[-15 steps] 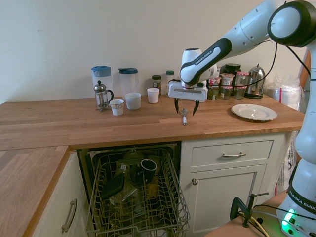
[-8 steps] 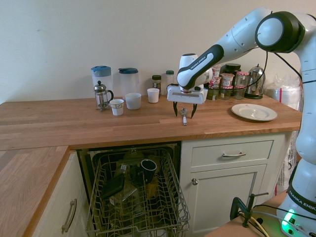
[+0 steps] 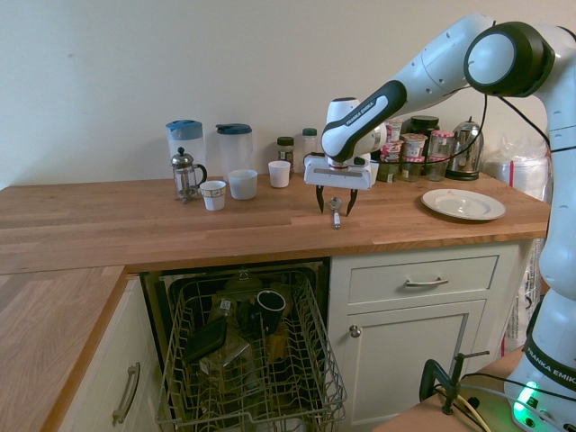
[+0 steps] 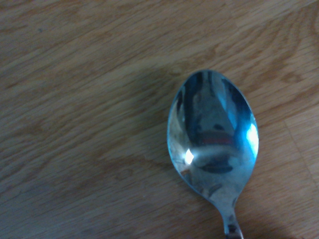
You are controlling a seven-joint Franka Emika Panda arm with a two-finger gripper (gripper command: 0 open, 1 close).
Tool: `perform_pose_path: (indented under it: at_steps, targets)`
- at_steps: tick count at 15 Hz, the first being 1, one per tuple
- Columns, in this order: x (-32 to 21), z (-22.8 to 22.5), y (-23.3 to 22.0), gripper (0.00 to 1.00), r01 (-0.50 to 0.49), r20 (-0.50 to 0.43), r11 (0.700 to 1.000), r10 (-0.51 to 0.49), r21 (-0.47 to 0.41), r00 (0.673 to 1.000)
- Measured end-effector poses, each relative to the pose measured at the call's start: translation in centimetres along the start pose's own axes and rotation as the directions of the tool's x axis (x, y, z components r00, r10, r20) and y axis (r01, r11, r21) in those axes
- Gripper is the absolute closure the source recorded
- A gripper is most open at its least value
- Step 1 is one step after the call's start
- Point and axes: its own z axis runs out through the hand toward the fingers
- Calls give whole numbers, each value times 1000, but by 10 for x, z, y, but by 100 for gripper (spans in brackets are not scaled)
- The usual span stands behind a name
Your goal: Put the spoon in the dishwasher
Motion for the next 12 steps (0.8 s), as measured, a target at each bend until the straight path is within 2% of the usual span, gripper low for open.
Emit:
perform_pose_path:
  at_steps: [12]
  targets:
    - [6, 2, 0, 100, -1, 42, 1000, 0, 7, 999]
